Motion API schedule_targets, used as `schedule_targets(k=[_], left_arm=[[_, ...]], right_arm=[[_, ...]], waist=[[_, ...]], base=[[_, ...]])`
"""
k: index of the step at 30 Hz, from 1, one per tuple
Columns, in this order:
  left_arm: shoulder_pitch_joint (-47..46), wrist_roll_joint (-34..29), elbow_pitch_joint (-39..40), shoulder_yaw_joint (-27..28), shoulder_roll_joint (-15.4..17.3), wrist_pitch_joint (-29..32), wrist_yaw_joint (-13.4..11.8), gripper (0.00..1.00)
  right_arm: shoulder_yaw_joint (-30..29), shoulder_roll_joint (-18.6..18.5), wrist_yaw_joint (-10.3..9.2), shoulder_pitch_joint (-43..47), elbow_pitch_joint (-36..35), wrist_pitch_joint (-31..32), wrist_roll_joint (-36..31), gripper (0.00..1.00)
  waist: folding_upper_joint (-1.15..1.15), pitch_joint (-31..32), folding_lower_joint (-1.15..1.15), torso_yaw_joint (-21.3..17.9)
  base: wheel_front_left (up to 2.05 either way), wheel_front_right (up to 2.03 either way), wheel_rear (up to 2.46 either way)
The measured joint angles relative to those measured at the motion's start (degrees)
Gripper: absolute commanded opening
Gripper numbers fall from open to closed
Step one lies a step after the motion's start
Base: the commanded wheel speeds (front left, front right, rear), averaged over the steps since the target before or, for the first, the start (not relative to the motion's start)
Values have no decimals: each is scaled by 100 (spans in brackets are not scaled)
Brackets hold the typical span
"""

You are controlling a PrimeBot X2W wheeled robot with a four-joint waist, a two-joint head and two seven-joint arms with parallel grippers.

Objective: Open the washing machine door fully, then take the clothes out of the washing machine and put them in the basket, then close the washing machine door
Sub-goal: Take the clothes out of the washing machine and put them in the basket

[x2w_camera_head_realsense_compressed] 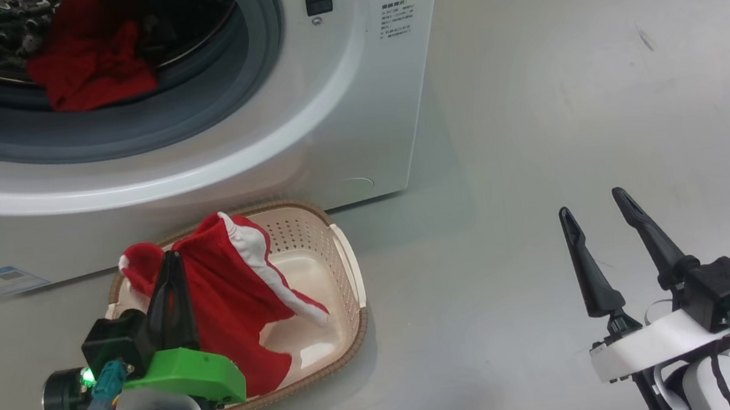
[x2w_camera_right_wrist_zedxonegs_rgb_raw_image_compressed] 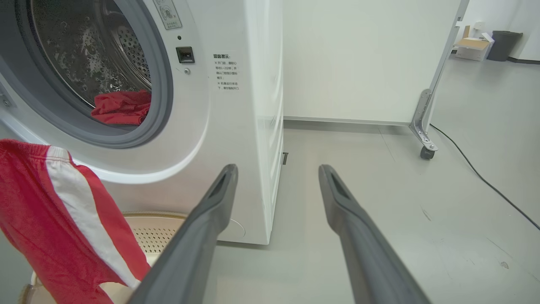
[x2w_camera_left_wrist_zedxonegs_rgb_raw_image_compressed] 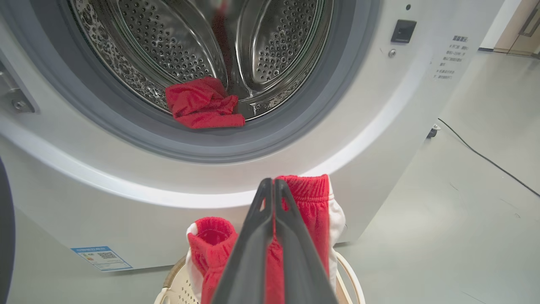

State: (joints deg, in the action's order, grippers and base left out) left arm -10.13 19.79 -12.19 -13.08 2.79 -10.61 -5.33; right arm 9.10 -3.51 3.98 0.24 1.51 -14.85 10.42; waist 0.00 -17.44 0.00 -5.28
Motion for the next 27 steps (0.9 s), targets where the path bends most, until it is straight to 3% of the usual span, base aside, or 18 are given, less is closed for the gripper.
schedule_targets(k=[10, 27], left_arm=[[-670, 52, -869, 32, -4, 307, 20, 0], [-1705, 100, -2580, 123, 131, 654, 263, 0]], right_arm=[[15, 11, 0, -232, -163, 0, 45, 100], [59, 33, 48, -748, -240, 0, 77, 100]], waist=[[0, -532, 0, -187], [0, -1489, 0, -582]], base=[[0, 0, 0], [0, 0, 0]])
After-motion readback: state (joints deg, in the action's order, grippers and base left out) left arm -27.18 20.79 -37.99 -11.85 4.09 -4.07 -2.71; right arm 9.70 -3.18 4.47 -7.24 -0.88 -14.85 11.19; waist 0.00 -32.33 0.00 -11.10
